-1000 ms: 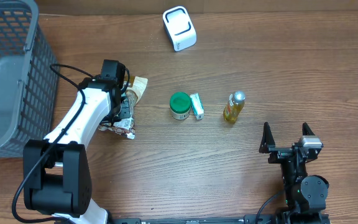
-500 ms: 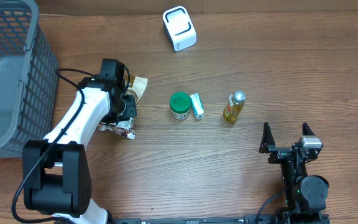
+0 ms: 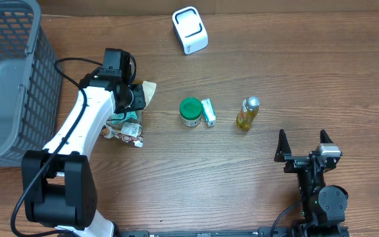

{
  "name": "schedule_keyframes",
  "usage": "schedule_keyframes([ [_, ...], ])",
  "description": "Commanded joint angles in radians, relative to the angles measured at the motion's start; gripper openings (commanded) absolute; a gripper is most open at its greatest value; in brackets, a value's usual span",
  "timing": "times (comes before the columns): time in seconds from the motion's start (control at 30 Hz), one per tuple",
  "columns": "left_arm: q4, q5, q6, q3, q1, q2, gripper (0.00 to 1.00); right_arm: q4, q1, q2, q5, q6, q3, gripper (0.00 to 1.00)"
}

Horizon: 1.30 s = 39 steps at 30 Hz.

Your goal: Scan the item barcode

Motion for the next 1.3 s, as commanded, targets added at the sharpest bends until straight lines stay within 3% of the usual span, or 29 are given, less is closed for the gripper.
schedule_keyframes([
  [0.0, 0.013, -0.075, -0.029, 0.014, 0.005, 0.028, 0.41, 0.004, 0.003, -0.005, 0.006, -0.005, -0.010, 1.00],
  [0.93, 0.045, -0.117, -0.028, -0.006, 0.004, 0.158, 0.36, 0.004, 0.003, -0.005, 0.006, -0.005, -0.010, 1.00],
  [1.13, 0.044, -0.117, -0.008, -0.004, 0.004, 0.180, 0.06, 0.004, 0.003, -0.005, 0.006, -0.005, -0.010, 1.00],
  [1.27, 0.011, -0.118, 0.032, 0.041, 0.005, 0.148, 0.04, 0.004, 0.003, -0.005, 0.006, -0.005, -0.010, 1.00],
])
